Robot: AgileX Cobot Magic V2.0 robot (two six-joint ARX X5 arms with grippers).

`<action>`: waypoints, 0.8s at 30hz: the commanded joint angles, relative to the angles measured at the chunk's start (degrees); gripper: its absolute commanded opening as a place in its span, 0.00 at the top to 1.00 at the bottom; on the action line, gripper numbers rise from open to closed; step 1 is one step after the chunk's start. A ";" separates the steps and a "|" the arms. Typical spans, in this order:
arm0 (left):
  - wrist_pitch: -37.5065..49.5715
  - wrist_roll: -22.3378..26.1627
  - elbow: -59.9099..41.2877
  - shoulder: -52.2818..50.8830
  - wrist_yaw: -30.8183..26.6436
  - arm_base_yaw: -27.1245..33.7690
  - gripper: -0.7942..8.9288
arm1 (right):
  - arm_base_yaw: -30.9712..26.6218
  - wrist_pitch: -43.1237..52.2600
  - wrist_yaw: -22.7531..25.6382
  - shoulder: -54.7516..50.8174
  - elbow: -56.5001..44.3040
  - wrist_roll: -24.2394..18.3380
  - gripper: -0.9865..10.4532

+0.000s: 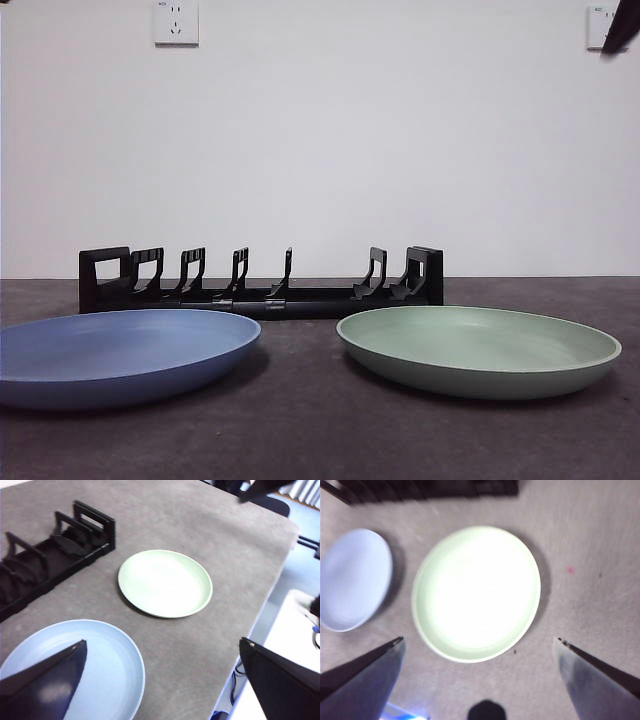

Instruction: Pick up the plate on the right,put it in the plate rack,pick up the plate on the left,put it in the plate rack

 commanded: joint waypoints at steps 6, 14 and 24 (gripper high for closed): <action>1.33 3.19 0.09 2.43 0.02 -4.55 0.26 | 1.60 6.12 0.79 17.35 0.28 0.37 0.48; 3.06 3.19 0.09 4.57 0.04 -6.19 0.26 | 3.74 11.06 1.55 26.77 0.28 0.42 0.48; 3.15 3.63 0.09 5.81 0.02 -7.87 0.27 | 4.96 14.34 3.61 33.11 0.26 0.42 0.57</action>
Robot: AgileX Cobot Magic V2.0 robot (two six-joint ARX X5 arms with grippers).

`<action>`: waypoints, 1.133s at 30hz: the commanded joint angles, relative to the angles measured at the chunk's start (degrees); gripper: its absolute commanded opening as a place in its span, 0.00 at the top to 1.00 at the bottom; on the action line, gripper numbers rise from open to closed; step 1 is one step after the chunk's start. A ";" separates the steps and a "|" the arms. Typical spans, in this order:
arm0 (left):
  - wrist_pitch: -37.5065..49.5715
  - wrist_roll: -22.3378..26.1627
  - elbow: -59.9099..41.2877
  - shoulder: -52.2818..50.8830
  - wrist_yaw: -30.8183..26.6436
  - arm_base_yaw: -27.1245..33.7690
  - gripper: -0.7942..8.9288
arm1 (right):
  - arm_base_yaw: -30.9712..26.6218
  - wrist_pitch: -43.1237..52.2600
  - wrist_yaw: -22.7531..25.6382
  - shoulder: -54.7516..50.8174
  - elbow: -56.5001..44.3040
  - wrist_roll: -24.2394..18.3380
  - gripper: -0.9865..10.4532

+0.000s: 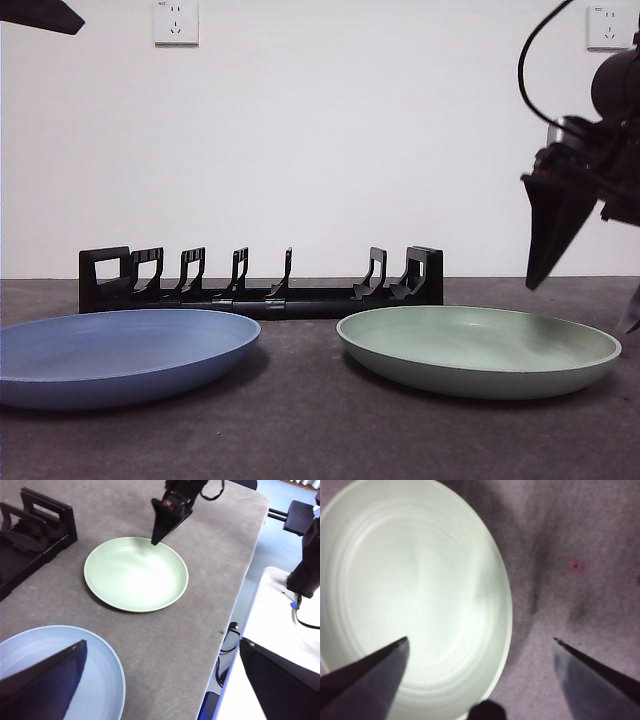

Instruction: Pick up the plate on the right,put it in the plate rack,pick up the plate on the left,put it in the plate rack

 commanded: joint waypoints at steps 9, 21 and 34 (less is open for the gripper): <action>0.46 1.36 0.09 0.22 0.24 -0.55 0.27 | 0.17 1.16 0.04 2.80 0.13 0.22 0.60; 0.46 1.57 0.09 0.22 0.26 -0.57 0.27 | 1.66 1.38 0.72 3.50 0.04 0.90 0.72; 0.44 1.70 0.09 0.22 0.24 -0.83 0.27 | 2.03 2.25 2.49 5.42 0.02 1.51 0.92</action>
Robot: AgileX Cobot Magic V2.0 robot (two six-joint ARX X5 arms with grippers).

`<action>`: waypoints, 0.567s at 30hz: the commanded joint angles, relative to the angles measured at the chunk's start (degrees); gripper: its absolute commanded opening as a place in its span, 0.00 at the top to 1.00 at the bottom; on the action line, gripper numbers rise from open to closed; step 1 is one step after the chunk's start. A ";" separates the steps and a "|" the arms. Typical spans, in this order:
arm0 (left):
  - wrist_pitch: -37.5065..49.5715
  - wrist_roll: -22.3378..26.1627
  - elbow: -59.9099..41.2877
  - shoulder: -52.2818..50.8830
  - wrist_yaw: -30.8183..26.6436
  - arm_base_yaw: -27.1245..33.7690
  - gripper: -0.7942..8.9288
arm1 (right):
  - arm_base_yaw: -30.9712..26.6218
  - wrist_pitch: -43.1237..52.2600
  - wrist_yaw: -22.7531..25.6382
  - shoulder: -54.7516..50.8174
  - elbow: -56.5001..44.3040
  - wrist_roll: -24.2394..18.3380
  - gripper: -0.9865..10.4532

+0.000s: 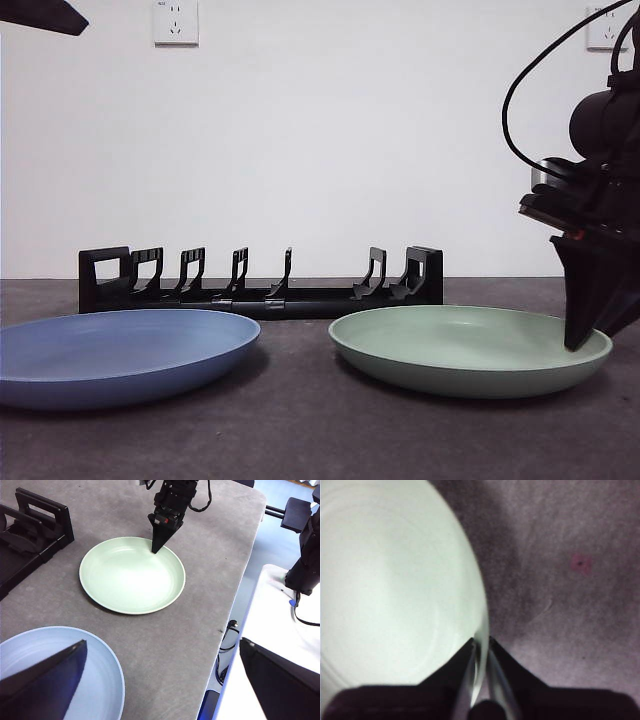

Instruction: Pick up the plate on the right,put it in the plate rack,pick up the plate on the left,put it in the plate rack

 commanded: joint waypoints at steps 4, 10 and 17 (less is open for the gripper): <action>0.42 4.26 0.09 -0.02 -0.44 -2.03 0.27 | 0.09 -0.26 -1.16 0.07 0.11 0.33 0.92; 0.46 10.78 0.09 0.70 -7.50 -7.39 0.27 | 0.00 -2.75 -6.05 -4.90 1.16 0.33 0.92; 3.61 19.61 0.09 3.19 -20.94 -15.91 0.27 | 0.02 -9.53 -10.10 -11.98 5.60 0.04 0.92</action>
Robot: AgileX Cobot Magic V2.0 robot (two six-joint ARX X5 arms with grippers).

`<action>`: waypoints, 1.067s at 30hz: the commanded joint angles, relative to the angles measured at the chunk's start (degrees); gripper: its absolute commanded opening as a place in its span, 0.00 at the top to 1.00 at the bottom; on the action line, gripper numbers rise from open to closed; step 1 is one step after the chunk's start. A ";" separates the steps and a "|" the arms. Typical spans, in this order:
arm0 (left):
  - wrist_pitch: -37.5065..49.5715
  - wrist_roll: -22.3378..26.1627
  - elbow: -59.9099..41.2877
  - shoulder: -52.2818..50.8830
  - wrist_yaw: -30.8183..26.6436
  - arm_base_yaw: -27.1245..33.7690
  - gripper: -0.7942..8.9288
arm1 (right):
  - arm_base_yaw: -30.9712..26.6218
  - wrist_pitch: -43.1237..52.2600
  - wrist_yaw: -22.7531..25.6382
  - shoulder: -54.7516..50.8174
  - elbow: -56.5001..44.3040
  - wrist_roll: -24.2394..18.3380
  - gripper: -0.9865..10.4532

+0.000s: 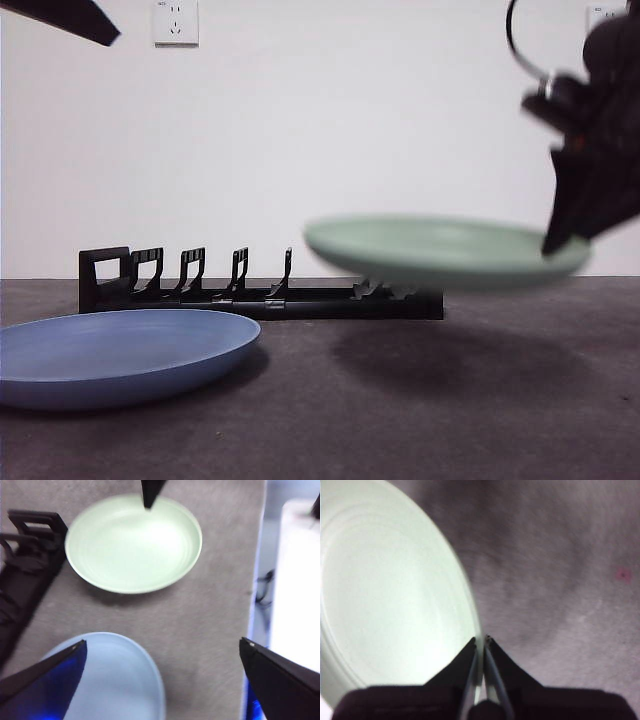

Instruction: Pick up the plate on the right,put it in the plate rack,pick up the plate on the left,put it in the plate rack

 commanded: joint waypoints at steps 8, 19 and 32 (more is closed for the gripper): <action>13.07 20.94 0.09 5.09 -20.02 -12.79 0.27 | 0.50 -11.50 -5.42 -3.76 6.91 -2.03 0.92; 15.65 35.34 0.09 13.40 -28.17 -20.57 0.27 | 7.65 -16.46 -5.99 -4.04 12.11 -1.46 0.92; 16.68 34.73 0.09 14.69 -32.00 -23.67 0.77 | 10.95 -16.79 -1.11 -4.02 12.98 0.42 0.92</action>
